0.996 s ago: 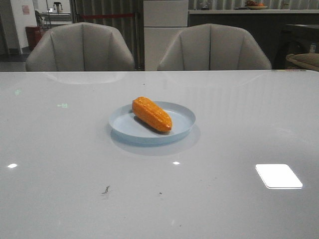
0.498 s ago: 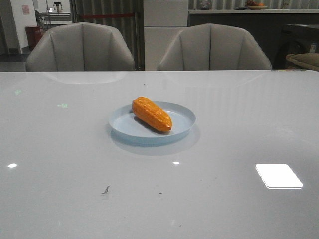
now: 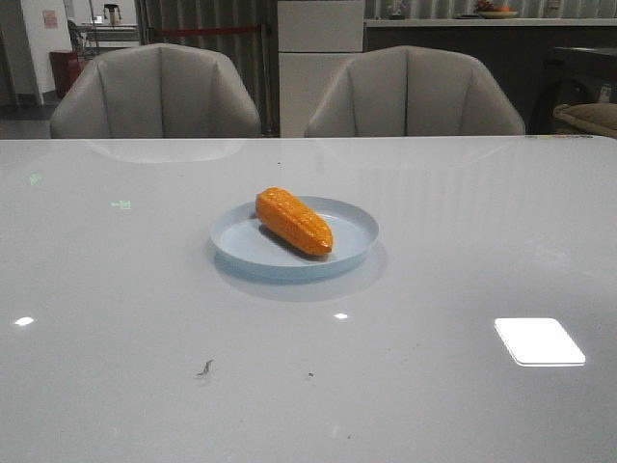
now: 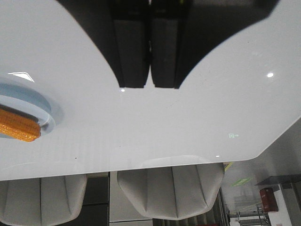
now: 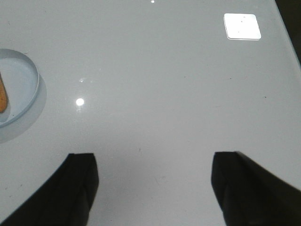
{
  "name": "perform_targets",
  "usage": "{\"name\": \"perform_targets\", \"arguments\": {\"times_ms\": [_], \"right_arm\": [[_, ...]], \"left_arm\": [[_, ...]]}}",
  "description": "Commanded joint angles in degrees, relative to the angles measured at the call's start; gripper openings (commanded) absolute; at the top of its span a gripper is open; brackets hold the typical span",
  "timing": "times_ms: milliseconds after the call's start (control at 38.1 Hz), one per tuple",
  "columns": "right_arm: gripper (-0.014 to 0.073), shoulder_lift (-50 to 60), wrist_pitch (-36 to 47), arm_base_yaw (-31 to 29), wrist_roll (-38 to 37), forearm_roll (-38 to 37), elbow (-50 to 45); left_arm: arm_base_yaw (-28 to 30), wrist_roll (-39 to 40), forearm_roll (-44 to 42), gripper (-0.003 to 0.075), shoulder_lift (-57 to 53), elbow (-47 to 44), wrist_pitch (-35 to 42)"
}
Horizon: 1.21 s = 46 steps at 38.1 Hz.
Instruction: Place corn on plate with both arms
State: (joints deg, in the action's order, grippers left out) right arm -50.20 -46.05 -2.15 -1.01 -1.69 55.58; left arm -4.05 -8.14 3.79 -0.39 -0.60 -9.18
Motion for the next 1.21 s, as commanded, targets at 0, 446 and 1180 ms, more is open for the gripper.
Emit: {"name": "perform_targets", "arguments": {"times_ms": [0, 446, 1180], "right_arm": [[0.0603, 1.23, 4.0, 0.03, 0.06, -0.28, 1.51], [0.0244, 13.75, 29.3, 2.56, 0.06, 7.36, -13.76], [0.0066, 51.87, 53.82, 3.71, 0.06, 7.42, -49.37]], "left_arm": [[0.06, 0.66, 0.4, 0.0094, -1.12, -2.18, 4.51], [0.06, 0.66, 0.4, 0.0094, -1.12, -2.18, 4.51], [0.06, 0.66, 0.4, 0.0094, -1.12, -2.18, 4.51]]}}
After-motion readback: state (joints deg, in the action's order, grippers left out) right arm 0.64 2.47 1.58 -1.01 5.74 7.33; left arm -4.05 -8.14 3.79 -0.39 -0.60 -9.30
